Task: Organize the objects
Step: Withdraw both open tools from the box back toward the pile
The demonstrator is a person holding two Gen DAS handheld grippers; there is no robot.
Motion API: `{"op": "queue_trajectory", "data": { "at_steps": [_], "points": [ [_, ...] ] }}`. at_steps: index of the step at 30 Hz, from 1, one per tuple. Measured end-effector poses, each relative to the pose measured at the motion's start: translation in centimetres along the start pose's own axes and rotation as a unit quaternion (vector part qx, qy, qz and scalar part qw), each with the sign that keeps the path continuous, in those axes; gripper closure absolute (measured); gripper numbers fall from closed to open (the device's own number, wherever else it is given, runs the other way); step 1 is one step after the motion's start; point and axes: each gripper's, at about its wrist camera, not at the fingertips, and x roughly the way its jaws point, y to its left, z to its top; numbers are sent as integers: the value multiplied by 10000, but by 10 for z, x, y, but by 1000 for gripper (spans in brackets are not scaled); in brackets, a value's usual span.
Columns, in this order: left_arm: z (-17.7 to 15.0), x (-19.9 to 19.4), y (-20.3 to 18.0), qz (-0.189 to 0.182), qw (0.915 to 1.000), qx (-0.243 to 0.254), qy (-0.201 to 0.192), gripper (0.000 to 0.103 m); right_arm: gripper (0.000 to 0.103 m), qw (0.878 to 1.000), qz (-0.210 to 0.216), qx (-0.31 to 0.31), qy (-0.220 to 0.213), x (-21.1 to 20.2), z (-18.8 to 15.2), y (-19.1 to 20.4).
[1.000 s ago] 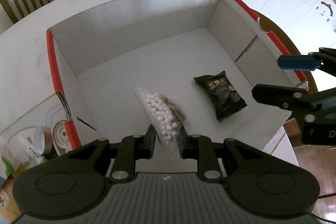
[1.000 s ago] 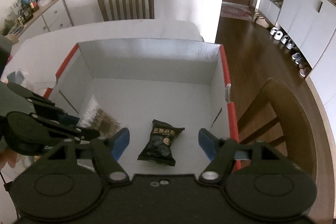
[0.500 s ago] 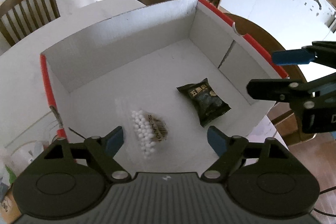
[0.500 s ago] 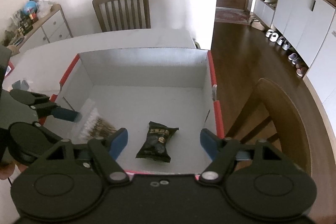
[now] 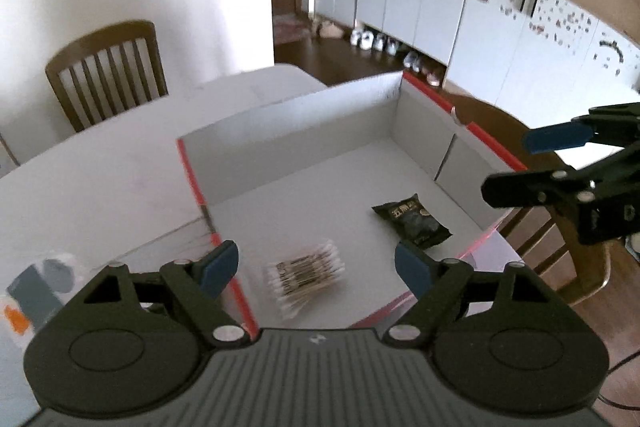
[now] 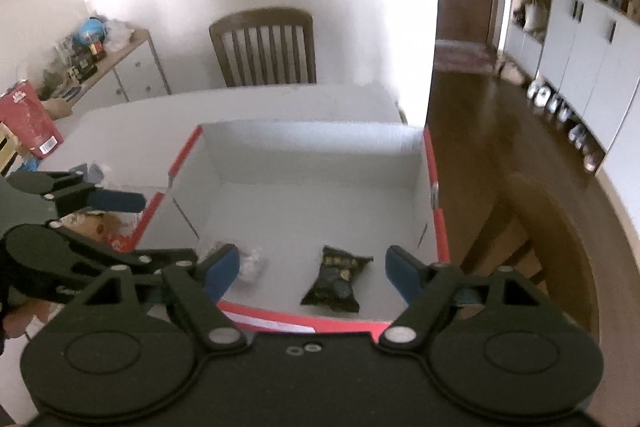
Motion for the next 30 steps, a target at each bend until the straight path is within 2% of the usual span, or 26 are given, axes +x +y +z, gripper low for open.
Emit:
{"op": "queue_trajectory", "data": {
  "at_steps": [4, 10, 17, 19, 21, 24, 27, 30],
  "points": [
    [-11, -18, 14, 56, 9998, -132, -138, 18, 21, 9998, 118, -85, -125, -7, -1, 19],
    [-29, -38, 44, 51, 9990, -380, -249, 18, 20, 9989, 1, -338, -328, -10, -4, 58],
    [-50, -59, 84, 168, 9979, -468, -404, 18, 18, 9989, -103, -415, -215, -2, -9, 100],
    [-55, -64, 95, 273, 9978, -442, -399, 10, 18, 9985, -195, -485, -184, 1, -11, 113],
    [-60, -68, 108, 373, 9975, -413, -442, 9, 18, 9977, -297, -564, -240, 2, -14, 125],
    [-66, -73, 127, 393, 9968, -492, -489, 2, 17, 9974, -203, -642, -247, 1, -17, 140],
    [-71, -79, 145, 365, 9955, -618, -613, 2, 17, 9975, -32, -688, -171, 5, -19, 156],
    [-73, -81, 162, 369, 9955, -594, -641, 1, 16, 9964, -36, -850, -33, 9, -20, 173]
  ]
}}
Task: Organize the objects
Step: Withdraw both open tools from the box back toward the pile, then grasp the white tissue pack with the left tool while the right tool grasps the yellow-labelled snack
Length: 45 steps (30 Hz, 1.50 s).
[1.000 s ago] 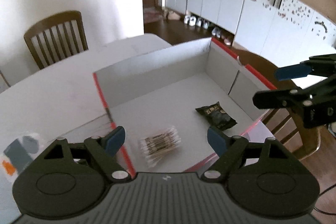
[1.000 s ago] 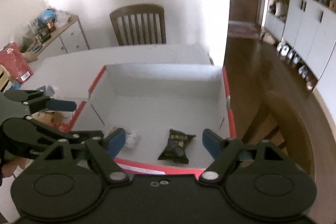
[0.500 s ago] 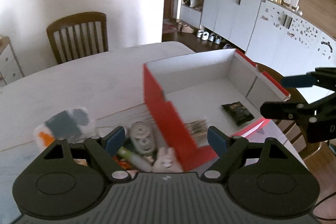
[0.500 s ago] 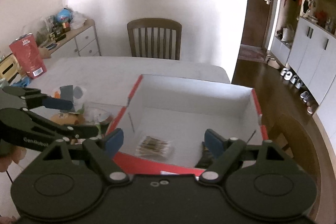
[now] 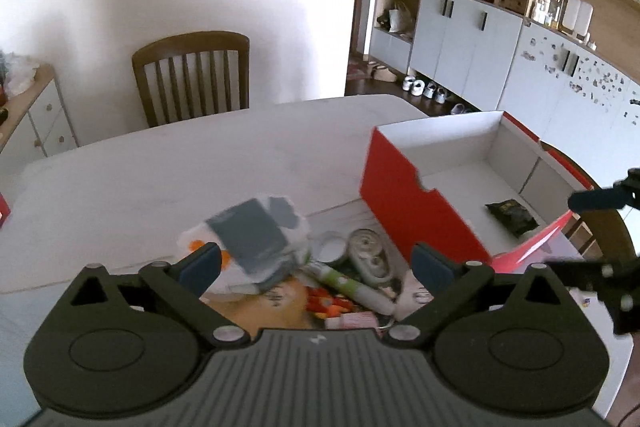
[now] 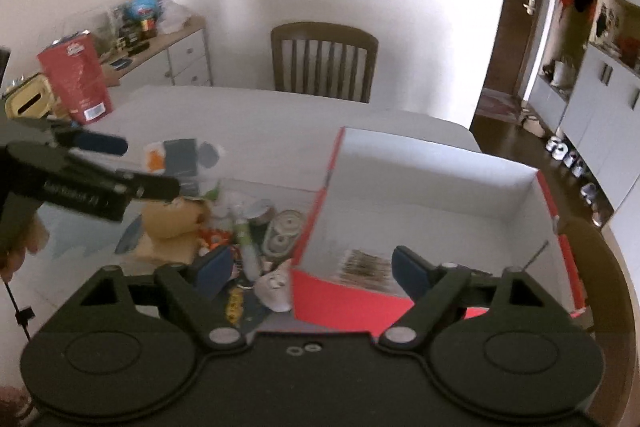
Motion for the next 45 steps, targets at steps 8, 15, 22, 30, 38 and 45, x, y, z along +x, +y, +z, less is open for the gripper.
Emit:
{"op": "queue_trajectory", "data": {
  "at_steps": [8, 15, 22, 30, 38, 45],
  "points": [
    [3, 9, 35, -72, 9993, 354, 69, 1, 16, 9988, 215, -376, 227, 13, -9, 48],
    [6, 33, 53, -102, 9972, 740, 102, 1, 16, 9984, 159, -314, 448, 39, -24, 68],
    [4, 65, 70, -359, 9956, 778, 385, 2, 17, 9975, 28, 174, 689, 72, -43, 65],
    [-3, 89, 76, -528, 9936, 769, 639, 2, 19, 9962, -67, 102, 857, 99, -52, 76],
    [-5, 96, 76, -650, 9924, 809, 669, 10, 42, 9941, -114, 186, 1066, 118, -52, 79],
    [-6, 93, 80, -689, 9932, 713, 613, 30, 48, 9931, -107, 247, 1139, 124, -53, 76]
  ]
}}
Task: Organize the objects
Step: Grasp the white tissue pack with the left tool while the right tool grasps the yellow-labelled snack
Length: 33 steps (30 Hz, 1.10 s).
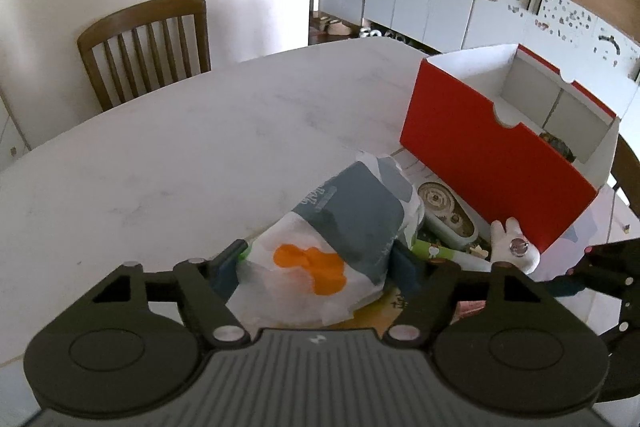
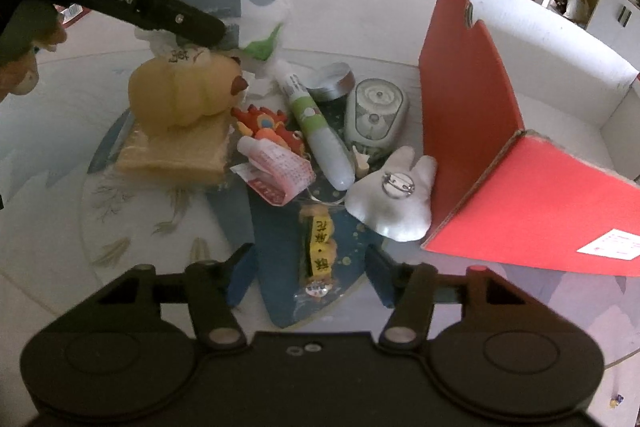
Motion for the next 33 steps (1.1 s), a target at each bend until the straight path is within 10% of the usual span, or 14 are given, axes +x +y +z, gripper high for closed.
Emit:
{"op": "queue_trajectory", "data": {
  "at_steps": [11, 33],
  "points": [
    [-6, -17, -7, 184, 9996, 60, -205, 50, 85, 9996, 161, 232, 25, -2, 5, -5],
    [-4, -95, -34, 132, 9978, -444, -482, 52, 86, 9968, 541, 180, -560, -100, 22, -25]
  ]
}}
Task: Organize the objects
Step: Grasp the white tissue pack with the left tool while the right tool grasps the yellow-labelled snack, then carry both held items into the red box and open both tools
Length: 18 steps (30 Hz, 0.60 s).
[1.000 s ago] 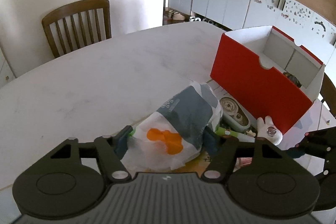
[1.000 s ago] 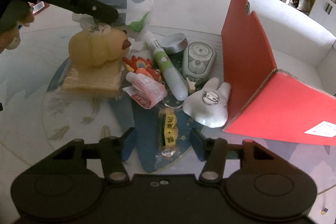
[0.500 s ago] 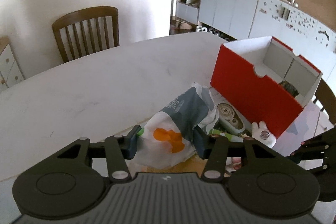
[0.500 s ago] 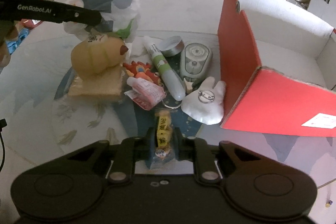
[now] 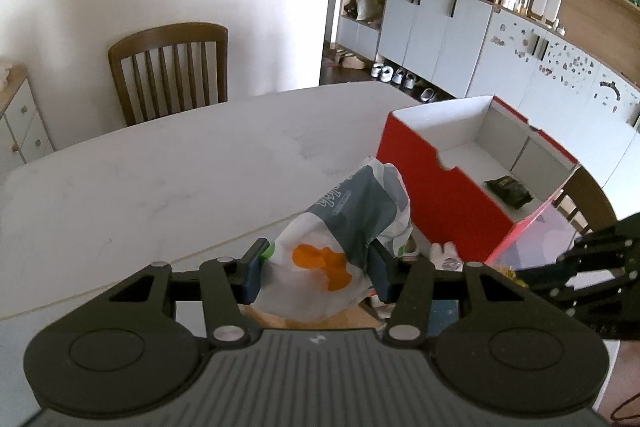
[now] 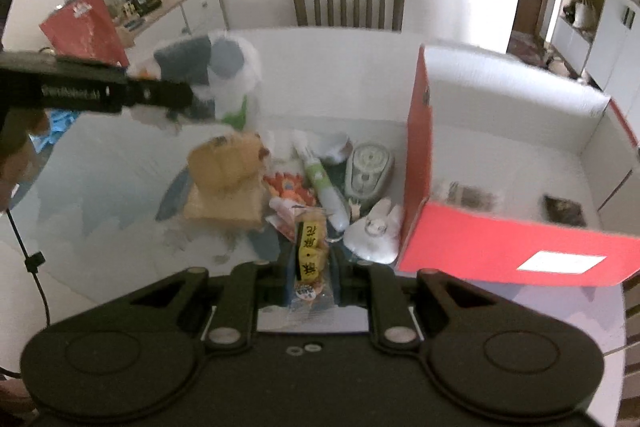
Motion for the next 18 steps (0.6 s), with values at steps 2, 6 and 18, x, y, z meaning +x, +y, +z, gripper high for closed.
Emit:
{"op": "queue_trajectory", "data": {
  "at_steps": [2, 6, 18],
  "points": [
    [2, -5, -6, -19, 10000, -34, -24, 52, 86, 10000, 26, -9, -66, -9, 3, -4],
    [9, -14, -19, -71, 9999, -61, -79, 52, 86, 9998, 63, 9, -194, -23, 10, -20],
    [35, 0, -81, -134, 9998, 59, -165, 52, 86, 9988, -107, 64, -479, -43, 22, -87]
  ]
}}
